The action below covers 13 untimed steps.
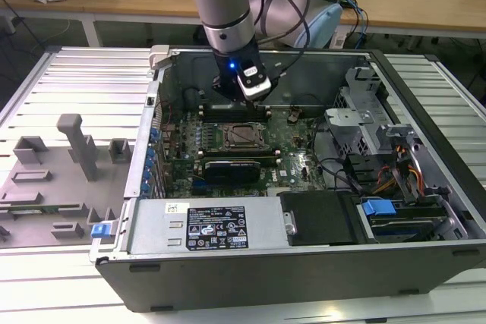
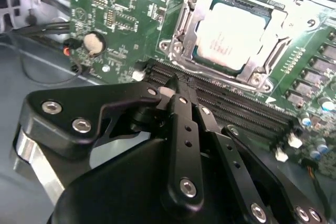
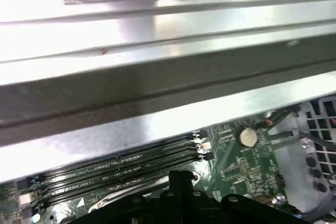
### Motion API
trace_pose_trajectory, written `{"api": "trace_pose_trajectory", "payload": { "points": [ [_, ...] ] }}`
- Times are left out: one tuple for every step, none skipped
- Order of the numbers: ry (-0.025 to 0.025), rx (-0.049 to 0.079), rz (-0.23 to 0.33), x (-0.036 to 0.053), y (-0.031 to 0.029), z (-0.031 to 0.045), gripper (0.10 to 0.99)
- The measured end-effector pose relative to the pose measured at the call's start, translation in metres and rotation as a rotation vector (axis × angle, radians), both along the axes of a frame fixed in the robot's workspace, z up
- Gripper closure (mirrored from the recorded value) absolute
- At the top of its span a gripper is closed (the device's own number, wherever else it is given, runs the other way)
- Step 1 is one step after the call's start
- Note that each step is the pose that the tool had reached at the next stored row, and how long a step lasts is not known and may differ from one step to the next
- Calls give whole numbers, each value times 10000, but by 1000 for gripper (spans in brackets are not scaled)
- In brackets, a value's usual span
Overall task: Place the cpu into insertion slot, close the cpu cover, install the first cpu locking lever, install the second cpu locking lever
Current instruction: 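Install the first cpu locking lever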
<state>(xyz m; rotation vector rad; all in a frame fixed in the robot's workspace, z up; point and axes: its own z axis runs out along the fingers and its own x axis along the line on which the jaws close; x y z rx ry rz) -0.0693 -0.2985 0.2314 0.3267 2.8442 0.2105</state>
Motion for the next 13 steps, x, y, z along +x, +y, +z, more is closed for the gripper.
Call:
{"api": "trace_pose_trajectory", "payload": {
  "points": [
    [1, -2, -3, 0, 0, 21, 980],
    [-1, -1, -5, 0, 0, 21, 980],
    [-1, -1, -5, 0, 0, 21, 980],
    [-1, -1, -6, 0, 0, 21, 980],
    [0, -2, -6, 0, 0, 22, 980],
    [45, -3, -8, 0, 0, 21, 980],
    [303, -12, -7, 2, 0, 19, 980],
    [711, -47, -5, 10, 0, 15, 980],
    [880, -71, -6, 15, 0, 14, 980],
    [1044, -97, -7, 19, 0, 12, 980],
    [1280, -157, -9, 24, 0, 10, 980],
    [1283, -164, -10, 23, 0, 10, 980],
    [1283, -165, -10, 23, 0, 10, 980]
  ]
}}
